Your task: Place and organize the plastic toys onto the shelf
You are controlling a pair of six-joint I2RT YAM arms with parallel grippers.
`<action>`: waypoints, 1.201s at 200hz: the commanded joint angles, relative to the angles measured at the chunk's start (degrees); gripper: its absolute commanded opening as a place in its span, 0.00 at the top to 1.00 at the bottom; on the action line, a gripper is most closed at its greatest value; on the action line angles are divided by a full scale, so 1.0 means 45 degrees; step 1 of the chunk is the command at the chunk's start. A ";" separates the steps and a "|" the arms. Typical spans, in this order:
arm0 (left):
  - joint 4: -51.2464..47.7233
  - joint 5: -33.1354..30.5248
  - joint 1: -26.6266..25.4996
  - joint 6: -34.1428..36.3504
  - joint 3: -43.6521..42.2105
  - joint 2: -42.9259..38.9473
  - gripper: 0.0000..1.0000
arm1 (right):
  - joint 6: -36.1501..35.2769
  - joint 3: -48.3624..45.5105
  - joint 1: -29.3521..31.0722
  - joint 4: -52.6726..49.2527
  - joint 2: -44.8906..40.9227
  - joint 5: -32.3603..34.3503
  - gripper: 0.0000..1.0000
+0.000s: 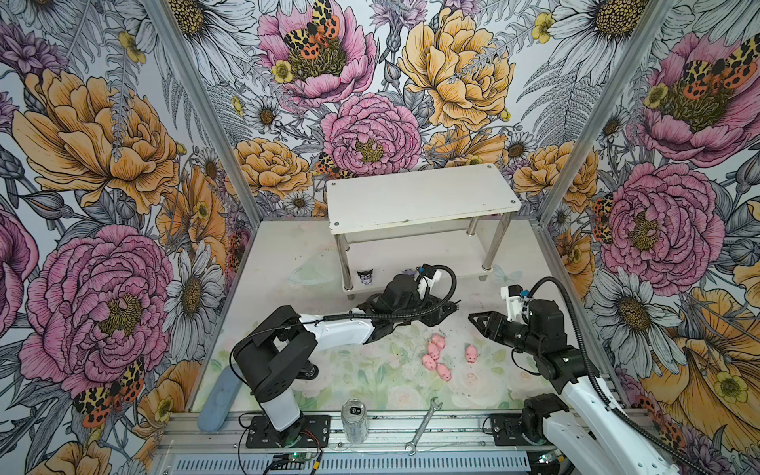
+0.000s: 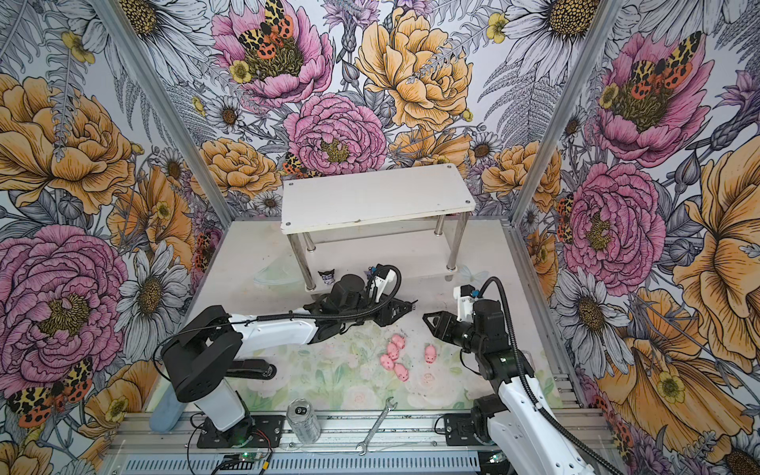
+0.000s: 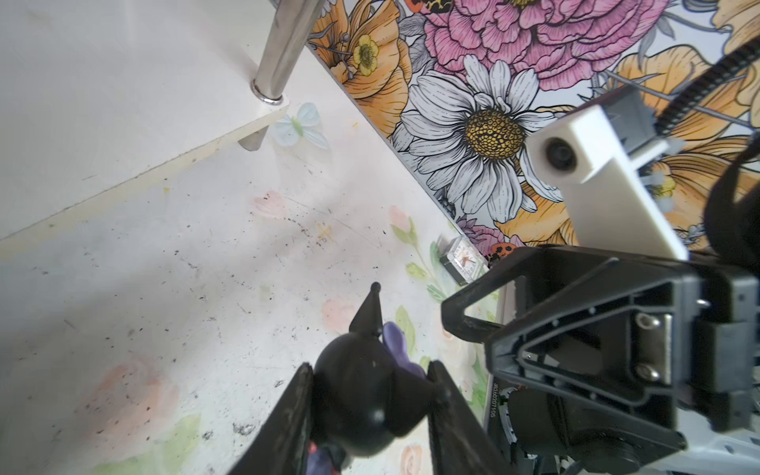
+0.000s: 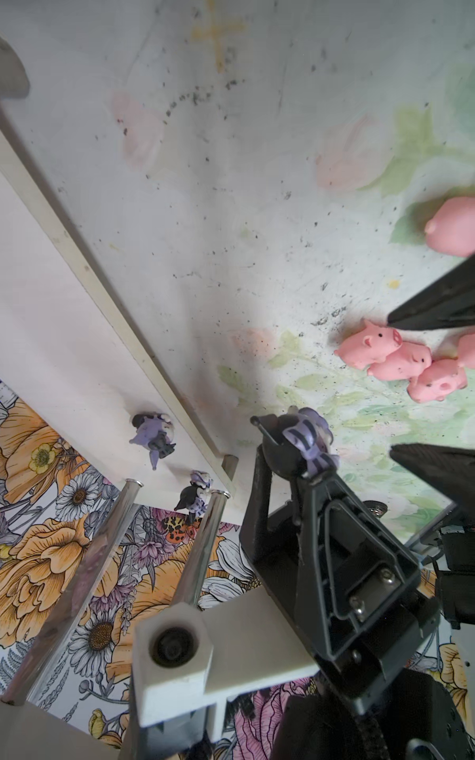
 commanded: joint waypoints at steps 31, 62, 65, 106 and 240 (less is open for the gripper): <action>0.1466 0.1001 0.0143 -0.0641 -0.0496 -0.1136 0.79 | -0.1143 0.1811 0.2282 0.0499 0.0649 0.1527 0.36; 0.2073 0.1538 0.0375 -0.1220 -0.0764 -0.1358 0.79 | -0.2138 0.2625 0.4490 -0.0253 0.1676 0.3868 0.30; 0.2092 0.1566 0.0399 -0.1270 -0.0782 -0.1383 0.79 | -0.2180 0.2666 0.4635 -0.0269 0.1792 0.4052 0.30; 0.3195 0.2223 0.0592 -0.2358 -0.1266 -0.1713 0.78 | -0.2949 0.3549 0.5866 -0.0258 0.2756 0.6186 0.34; 0.3699 0.2986 0.0890 -0.3756 -0.1751 -0.3429 0.77 | -0.4898 0.3637 0.6248 -0.0702 0.2102 0.5777 0.37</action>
